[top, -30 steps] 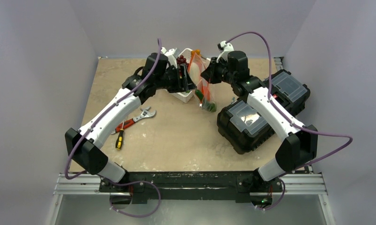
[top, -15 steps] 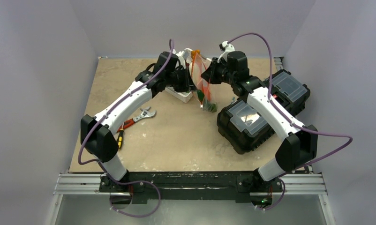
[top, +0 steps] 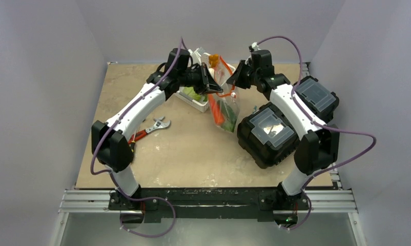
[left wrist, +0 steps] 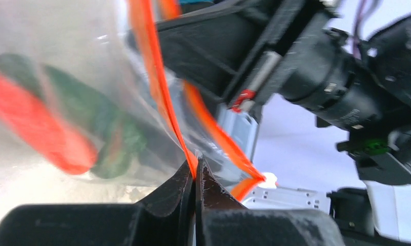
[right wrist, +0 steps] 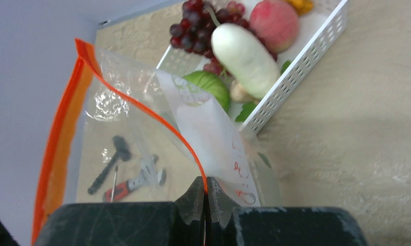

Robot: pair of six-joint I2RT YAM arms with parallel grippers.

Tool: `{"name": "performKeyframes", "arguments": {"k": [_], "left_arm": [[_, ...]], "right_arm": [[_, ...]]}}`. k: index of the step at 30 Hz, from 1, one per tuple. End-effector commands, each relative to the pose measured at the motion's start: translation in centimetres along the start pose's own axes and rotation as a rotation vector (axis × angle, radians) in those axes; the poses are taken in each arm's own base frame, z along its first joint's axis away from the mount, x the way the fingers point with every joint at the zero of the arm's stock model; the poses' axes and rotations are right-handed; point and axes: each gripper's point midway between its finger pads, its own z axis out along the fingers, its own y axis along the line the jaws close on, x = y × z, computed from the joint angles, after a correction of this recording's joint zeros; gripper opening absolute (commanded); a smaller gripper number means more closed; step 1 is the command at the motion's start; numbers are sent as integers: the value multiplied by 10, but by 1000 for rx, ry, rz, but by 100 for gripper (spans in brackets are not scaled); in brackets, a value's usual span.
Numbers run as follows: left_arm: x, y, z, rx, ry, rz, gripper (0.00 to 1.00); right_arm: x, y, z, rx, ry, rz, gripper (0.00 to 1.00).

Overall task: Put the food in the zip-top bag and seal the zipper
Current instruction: Adjust the zipper food storage bag at the center of the board.

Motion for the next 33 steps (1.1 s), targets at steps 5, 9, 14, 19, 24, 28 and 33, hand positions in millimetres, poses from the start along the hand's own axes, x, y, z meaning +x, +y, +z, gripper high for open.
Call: {"name": "performKeyframes", "arguments": {"k": [5, 9, 14, 19, 24, 28, 33], "left_arm": [[-10, 38, -1, -55, 4, 6, 0], [-3, 31, -4, -19, 23, 13, 2], [3, 23, -10, 4, 34, 39, 10], [2, 31, -14, -47, 23, 84, 37], [-9, 40, -29, -142, -54, 174, 56], [-28, 45, -52, -218, -178, 279, 64], [-67, 71, -61, -361, -382, 318, 68]], "right_arm": [[-42, 3, -11, -28, -117, -126, 0], [-28, 12, -20, -83, -139, -144, 0], [-23, 22, -30, -95, -179, -163, 0], [-24, 33, -40, -155, -262, -98, 0], [-27, 12, -31, -57, -288, -45, 0], [-39, -8, -35, 76, -328, -74, 0], [-59, -19, -44, 186, -369, -124, 0]]}}
